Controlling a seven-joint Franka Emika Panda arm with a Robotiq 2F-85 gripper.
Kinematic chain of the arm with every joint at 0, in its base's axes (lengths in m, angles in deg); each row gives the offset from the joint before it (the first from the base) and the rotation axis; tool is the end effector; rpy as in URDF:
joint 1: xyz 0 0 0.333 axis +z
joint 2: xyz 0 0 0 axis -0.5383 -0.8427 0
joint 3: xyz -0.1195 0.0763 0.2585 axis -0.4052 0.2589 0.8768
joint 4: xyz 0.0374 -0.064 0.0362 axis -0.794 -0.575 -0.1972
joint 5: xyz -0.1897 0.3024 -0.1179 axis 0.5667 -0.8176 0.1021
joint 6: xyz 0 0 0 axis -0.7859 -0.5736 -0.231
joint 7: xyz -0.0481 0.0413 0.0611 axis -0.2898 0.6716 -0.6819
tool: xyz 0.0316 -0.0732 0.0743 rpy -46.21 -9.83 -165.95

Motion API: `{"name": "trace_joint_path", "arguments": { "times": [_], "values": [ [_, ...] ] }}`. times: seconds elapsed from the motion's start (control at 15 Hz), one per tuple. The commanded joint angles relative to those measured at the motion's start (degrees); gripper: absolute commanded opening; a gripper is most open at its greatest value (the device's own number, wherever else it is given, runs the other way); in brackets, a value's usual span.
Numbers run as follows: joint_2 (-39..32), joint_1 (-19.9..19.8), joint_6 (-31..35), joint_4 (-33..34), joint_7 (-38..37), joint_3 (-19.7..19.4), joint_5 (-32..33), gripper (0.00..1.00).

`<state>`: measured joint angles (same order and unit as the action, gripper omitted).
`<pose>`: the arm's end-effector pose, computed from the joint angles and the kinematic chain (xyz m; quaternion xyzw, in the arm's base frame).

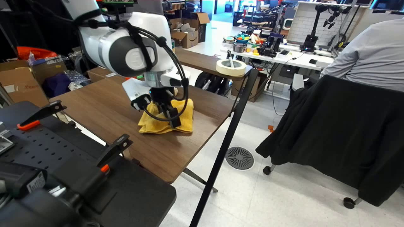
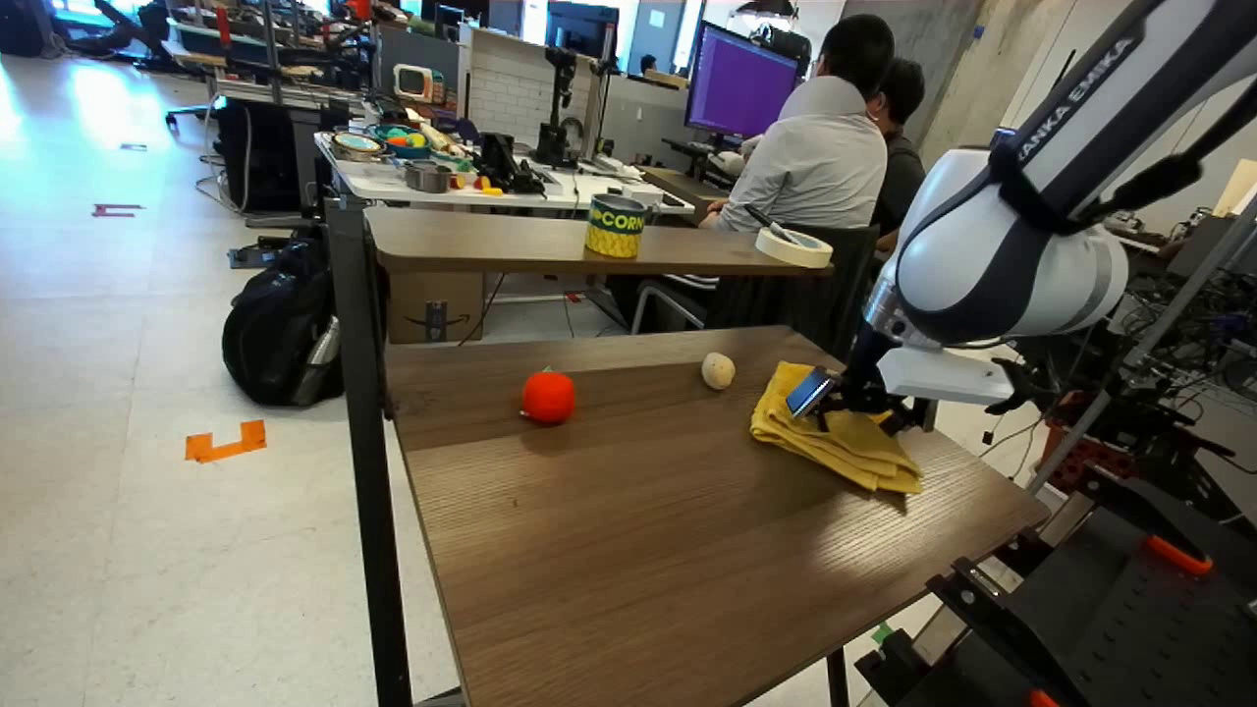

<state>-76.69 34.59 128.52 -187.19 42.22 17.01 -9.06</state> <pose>0.5333 -0.0621 0.0311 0.9748 -0.2205 0.0192 0.0299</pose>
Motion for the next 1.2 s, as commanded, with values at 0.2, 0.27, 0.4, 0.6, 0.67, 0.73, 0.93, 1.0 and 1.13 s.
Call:
{"name": "trace_joint_path", "arguments": {
  "times": [0.2,0.27,0.4,0.6,0.67,0.73,0.93,1.0,1.13],
  "values": [
    [-11.0,-7.2,-10.0,19.1,-4.6,-0.2,-6.0,1.00],
    [-11.4,-7.9,-11.0,20.9,-5.5,0.0,-6.9,1.00],
    [-11.6,-9.9,-12.2,24.4,-6.3,1.7,-9.2,1.00],
    [-12.0,-11.4,-13.6,28.1,-6.2,5.9,-12.6,1.00],
    [-11.6,-10.8,-13.7,27.7,-5.7,6.5,-12.6,1.00],
    [-10.7,-9.7,-14.1,26.2,-4.9,6.7,-11.8,1.00],
    [-8.2,-3.6,-19.4,20.7,-7.4,2.1,-7.2,1.00],
    [-7.2,-1.8,-20.4,18.6,-8.5,0.3,-6.2,1.00],
    [-6.0,1.4,-22.4,16.0,-11.9,-3.4,-4.0,1.00]
  ]
}}
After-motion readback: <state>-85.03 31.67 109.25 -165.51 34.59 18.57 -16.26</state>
